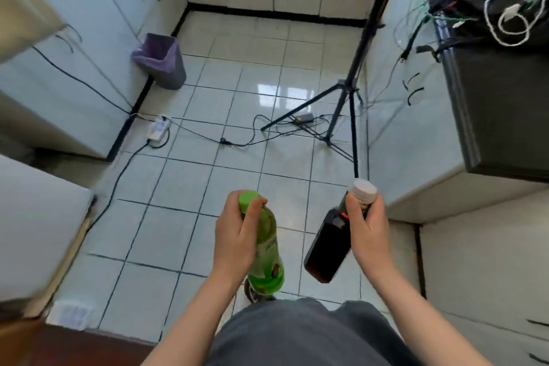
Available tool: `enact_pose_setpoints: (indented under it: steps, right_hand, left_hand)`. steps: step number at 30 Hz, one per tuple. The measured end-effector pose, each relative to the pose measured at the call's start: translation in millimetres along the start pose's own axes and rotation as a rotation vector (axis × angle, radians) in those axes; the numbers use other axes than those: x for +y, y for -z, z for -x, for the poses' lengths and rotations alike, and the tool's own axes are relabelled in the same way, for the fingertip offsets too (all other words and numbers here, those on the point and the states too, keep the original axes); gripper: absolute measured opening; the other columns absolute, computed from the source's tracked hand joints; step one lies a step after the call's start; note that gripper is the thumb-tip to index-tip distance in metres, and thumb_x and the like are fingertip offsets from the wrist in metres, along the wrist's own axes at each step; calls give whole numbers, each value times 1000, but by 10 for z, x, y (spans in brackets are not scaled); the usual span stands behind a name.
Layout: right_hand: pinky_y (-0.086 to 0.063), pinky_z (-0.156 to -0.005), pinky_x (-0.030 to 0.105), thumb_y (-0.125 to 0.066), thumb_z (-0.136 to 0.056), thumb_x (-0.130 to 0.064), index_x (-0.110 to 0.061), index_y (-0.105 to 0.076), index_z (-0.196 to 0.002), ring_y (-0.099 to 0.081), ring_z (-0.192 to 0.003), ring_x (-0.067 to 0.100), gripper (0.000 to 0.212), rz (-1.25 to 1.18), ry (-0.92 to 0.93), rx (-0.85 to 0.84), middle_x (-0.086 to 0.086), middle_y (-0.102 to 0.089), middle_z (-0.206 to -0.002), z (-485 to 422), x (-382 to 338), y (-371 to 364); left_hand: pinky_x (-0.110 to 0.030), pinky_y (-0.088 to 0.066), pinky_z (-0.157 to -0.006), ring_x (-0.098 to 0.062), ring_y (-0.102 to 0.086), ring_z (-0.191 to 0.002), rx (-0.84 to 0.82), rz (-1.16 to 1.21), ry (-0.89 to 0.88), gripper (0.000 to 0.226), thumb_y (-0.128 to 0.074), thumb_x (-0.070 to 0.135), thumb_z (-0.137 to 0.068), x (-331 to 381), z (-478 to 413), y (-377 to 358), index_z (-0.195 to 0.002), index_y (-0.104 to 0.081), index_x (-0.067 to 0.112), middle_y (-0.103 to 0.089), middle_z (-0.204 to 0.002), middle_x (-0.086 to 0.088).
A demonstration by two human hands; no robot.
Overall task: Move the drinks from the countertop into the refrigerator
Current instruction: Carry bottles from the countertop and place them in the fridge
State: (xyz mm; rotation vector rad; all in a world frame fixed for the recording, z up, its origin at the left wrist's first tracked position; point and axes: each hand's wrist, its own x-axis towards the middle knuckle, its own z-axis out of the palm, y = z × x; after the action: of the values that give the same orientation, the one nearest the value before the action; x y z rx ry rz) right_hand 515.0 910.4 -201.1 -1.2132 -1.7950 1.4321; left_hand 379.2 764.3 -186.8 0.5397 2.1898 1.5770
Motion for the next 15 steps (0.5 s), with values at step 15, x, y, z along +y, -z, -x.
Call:
enact_pose_setpoints:
  steps: [15]
  right_hand:
    - [-40,-61,5,-53,-93,-28,-24,-46,-92,-52,-71,-13,8,114,221,-666,-11,-55,-81,-138,-1016,-3300]
  left_hand:
    - [-27,-45,-77,1,-58,-84,852,141,290,23,-43,46,-88,-912,-371,2579,-91,-59,29,-64,-90,22]
